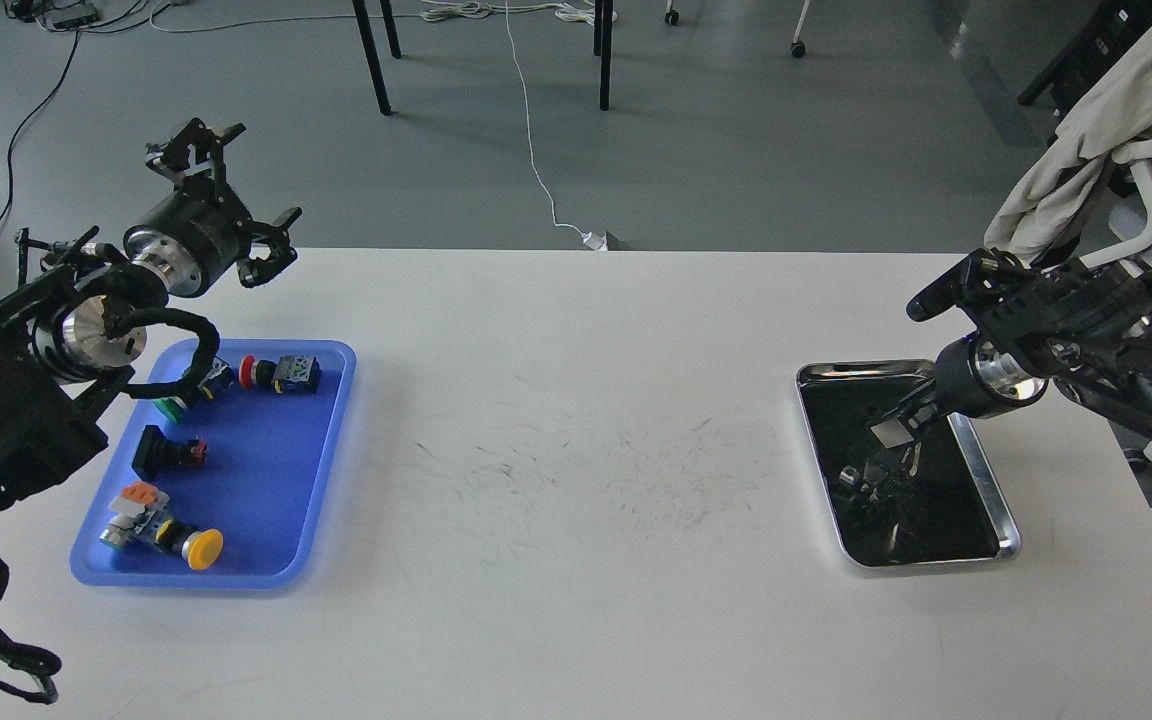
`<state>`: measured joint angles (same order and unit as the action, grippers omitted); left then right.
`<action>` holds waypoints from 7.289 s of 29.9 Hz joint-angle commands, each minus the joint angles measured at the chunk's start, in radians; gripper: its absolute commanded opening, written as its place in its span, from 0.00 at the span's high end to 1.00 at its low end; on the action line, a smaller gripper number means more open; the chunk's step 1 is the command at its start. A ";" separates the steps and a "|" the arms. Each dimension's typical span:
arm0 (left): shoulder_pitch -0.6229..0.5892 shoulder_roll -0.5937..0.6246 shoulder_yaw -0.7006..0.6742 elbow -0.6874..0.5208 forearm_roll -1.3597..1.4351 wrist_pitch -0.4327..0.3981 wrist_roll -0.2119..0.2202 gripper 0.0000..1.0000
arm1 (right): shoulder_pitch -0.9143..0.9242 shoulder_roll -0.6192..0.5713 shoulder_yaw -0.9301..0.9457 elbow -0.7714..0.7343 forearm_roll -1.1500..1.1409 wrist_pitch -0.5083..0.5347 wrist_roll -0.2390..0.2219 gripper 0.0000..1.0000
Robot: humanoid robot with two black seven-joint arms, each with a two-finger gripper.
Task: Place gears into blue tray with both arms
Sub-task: 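Close the right gripper on the small black part in the steel tray, then lift the black part and carry it toward the table centre, then lower the black part onto the table and open the right gripper, then raise the right arm up and away from the table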
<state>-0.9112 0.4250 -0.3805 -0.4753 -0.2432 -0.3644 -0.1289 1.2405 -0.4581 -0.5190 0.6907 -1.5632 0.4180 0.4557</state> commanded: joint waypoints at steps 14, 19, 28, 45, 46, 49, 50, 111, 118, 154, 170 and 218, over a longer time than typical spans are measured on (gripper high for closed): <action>0.000 0.024 -0.008 -0.003 -0.001 -0.002 0.000 0.00 | 0.011 0.079 0.005 -0.014 0.015 -0.024 -0.002 0.29; 0.000 0.028 -0.008 -0.003 -0.001 -0.002 0.000 0.00 | 0.004 0.079 0.004 -0.011 0.014 -0.022 0.000 0.30; 0.000 0.028 -0.008 -0.003 0.001 -0.002 0.000 0.00 | 0.004 0.068 0.002 -0.016 0.014 -0.022 0.001 0.31; 0.002 0.028 -0.008 -0.003 -0.001 -0.002 0.000 0.00 | -0.013 0.068 -0.012 -0.030 0.008 -0.022 0.006 0.46; 0.000 0.028 -0.008 -0.003 -0.001 -0.002 0.000 0.00 | -0.013 0.067 -0.013 -0.033 0.008 -0.022 0.005 0.48; 0.002 0.029 -0.008 -0.003 0.001 -0.002 0.000 0.00 | -0.016 0.068 -0.013 -0.054 0.008 -0.022 0.005 0.51; 0.002 0.029 -0.008 -0.003 -0.001 -0.002 0.000 0.00 | -0.018 0.068 -0.013 -0.057 0.008 -0.022 0.005 0.53; 0.002 0.202 -0.006 -0.063 0.001 -0.037 0.002 0.00 | 0.155 0.446 0.105 0.046 0.018 -0.516 0.011 0.99; 0.002 0.225 -0.006 -0.069 0.001 -0.045 0.002 0.00 | 0.100 0.458 0.102 0.041 0.012 -0.603 0.021 0.99; 0.014 0.426 -0.006 -0.220 -0.001 -0.050 0.002 0.00 | -0.053 0.458 0.088 0.050 -0.067 -0.685 0.033 0.99; 0.015 0.452 -0.006 -0.227 -0.001 -0.051 0.002 0.00 | -0.101 0.458 0.074 0.053 -0.144 -0.680 0.033 0.99; 0.023 0.523 0.064 -0.269 0.015 -0.124 0.147 0.00 | 0.049 0.458 0.295 -0.042 0.497 -0.660 0.033 0.11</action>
<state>-0.8901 0.9254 -0.3269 -0.7342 -0.2388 -0.4857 -0.0260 1.2532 -0.0001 -0.2266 0.6448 -1.1871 -0.2436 0.4886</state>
